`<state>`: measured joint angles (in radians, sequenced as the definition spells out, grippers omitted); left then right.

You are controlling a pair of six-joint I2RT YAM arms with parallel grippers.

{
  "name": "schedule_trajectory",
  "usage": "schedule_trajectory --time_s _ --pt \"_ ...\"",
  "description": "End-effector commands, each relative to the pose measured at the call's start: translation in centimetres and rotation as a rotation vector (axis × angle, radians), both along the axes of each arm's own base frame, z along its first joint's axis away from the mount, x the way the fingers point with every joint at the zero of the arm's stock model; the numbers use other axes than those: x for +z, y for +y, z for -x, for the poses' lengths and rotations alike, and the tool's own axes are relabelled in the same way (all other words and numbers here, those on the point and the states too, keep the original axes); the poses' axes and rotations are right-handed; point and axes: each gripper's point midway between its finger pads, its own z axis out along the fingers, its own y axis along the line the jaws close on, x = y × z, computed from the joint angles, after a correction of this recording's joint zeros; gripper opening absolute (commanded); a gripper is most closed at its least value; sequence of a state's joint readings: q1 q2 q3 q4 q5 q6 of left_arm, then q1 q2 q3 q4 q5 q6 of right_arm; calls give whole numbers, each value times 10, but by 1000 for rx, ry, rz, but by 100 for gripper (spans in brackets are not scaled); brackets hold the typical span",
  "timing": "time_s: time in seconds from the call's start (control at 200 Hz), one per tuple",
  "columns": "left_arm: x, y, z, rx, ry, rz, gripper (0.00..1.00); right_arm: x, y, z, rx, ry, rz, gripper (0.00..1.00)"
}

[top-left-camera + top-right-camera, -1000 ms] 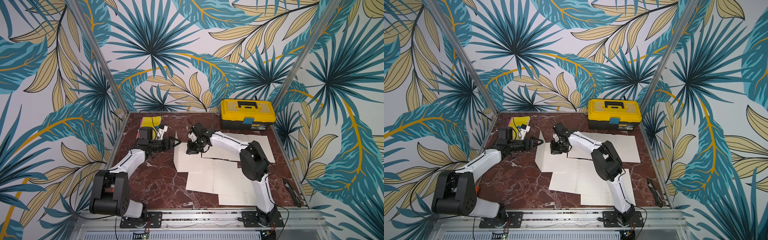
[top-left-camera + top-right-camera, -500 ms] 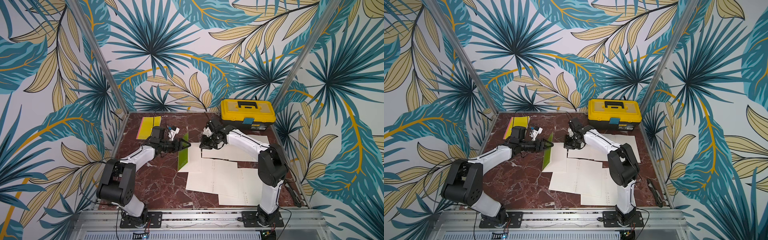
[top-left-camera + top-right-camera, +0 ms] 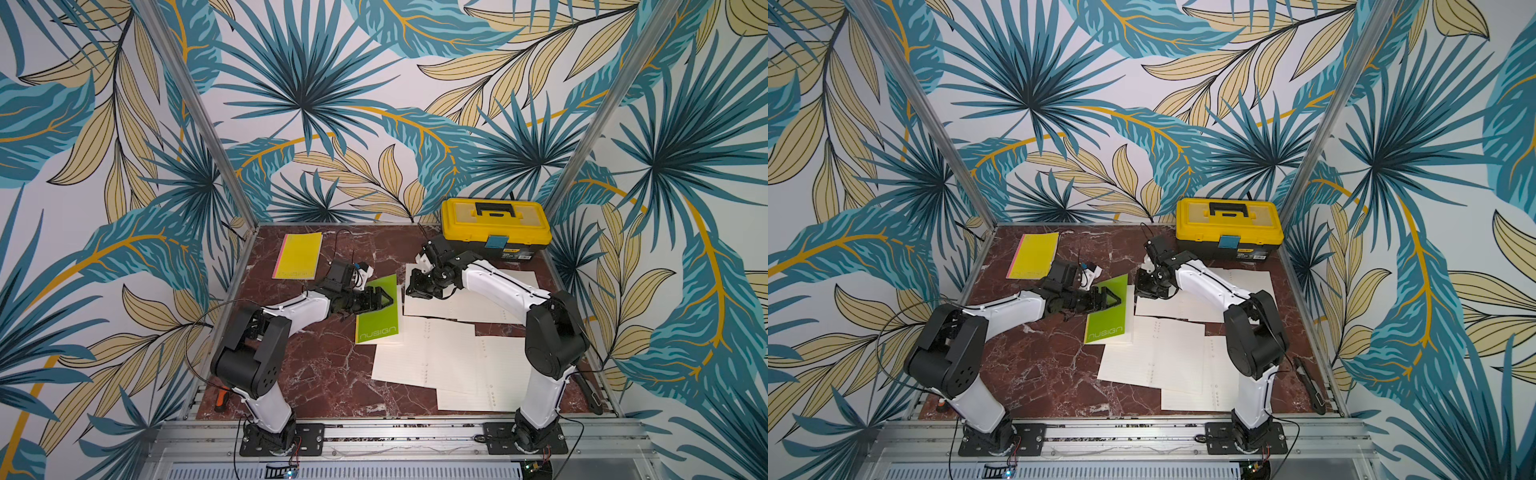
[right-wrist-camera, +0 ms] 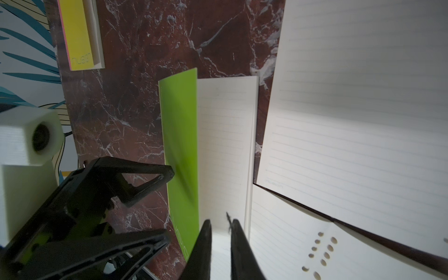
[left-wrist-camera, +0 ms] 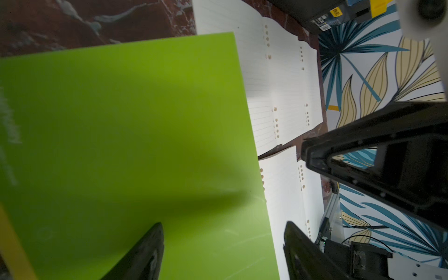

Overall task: Close the notebook
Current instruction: Close the notebook at the center of the board.

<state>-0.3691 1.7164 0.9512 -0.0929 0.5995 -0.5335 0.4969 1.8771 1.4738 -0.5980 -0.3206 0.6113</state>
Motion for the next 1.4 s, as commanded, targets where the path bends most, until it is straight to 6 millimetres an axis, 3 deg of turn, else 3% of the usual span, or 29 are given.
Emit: schedule_trajectory --time_s 0.0,0.25,0.466,0.701,0.951,1.282,1.392 --pt "-22 7 -3 48 27 -75 79 1 0 5 -3 0 -15 21" --pt "-49 15 -1 84 82 -147 78 -15 2 13 -1 41 -32 25" --pt "-34 25 -1 109 49 -193 78 -36 17 27 35 88 -23 25" --pt "-23 52 9 161 39 -319 79 -57 27 37 49 118 0 22" --pt "-34 65 20 155 82 -404 74 -76 15 46 50 153 68 21" --pt "-47 66 26 140 133 -422 70 -93 15 56 62 189 83 21" --pt "-54 65 28 131 154 -424 62 -98 17 58 67 201 88 21"
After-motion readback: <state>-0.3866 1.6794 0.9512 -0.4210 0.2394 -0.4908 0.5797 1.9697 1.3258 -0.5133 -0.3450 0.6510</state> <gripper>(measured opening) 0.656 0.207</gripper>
